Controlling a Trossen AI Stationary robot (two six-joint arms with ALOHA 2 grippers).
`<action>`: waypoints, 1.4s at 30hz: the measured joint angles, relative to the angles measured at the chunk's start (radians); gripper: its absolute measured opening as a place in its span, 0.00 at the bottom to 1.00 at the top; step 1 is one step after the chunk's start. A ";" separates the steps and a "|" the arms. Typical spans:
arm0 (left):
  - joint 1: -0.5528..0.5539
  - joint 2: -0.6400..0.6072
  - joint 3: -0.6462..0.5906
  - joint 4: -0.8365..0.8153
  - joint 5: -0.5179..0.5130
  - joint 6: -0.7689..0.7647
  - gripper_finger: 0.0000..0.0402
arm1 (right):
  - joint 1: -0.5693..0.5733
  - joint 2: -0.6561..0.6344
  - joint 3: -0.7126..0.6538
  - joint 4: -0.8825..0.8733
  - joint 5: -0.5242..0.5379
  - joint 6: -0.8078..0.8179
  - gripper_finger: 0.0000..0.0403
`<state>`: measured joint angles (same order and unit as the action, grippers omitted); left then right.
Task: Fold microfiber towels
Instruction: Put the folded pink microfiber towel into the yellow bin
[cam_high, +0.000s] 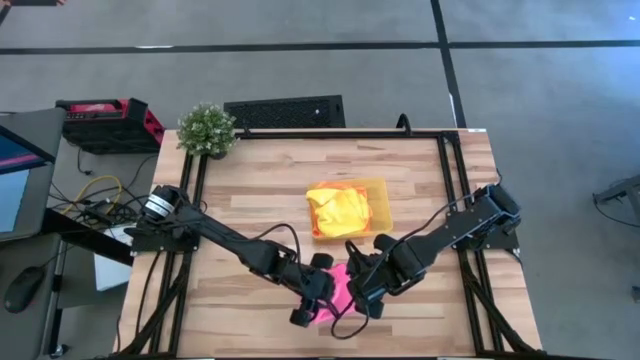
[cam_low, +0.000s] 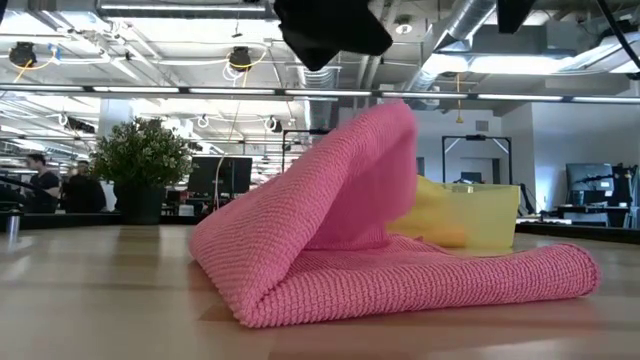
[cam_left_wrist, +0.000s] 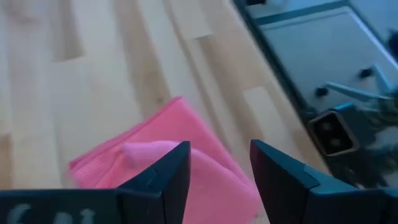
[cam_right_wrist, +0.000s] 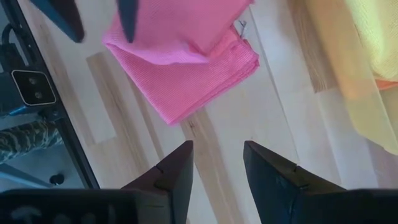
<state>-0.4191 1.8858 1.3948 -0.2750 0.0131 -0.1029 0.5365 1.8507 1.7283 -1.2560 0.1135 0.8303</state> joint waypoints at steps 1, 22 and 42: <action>0.000 0.000 0.002 0.001 0.015 0.008 0.39 | 0.000 0.000 0.000 0.000 0.000 0.000 0.41; -0.077 -0.220 0.001 -0.563 -0.143 -0.316 0.39 | -0.053 0.019 0.000 0.210 -0.034 -0.179 0.41; -0.322 -0.457 0.001 -0.699 -0.419 -0.818 0.39 | -0.359 0.253 0.005 0.364 -0.221 -0.389 0.40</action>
<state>-0.7411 1.4288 1.3960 -0.9742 -0.4064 -0.9204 0.1776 2.1035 1.7329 -0.8919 -0.1077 0.4411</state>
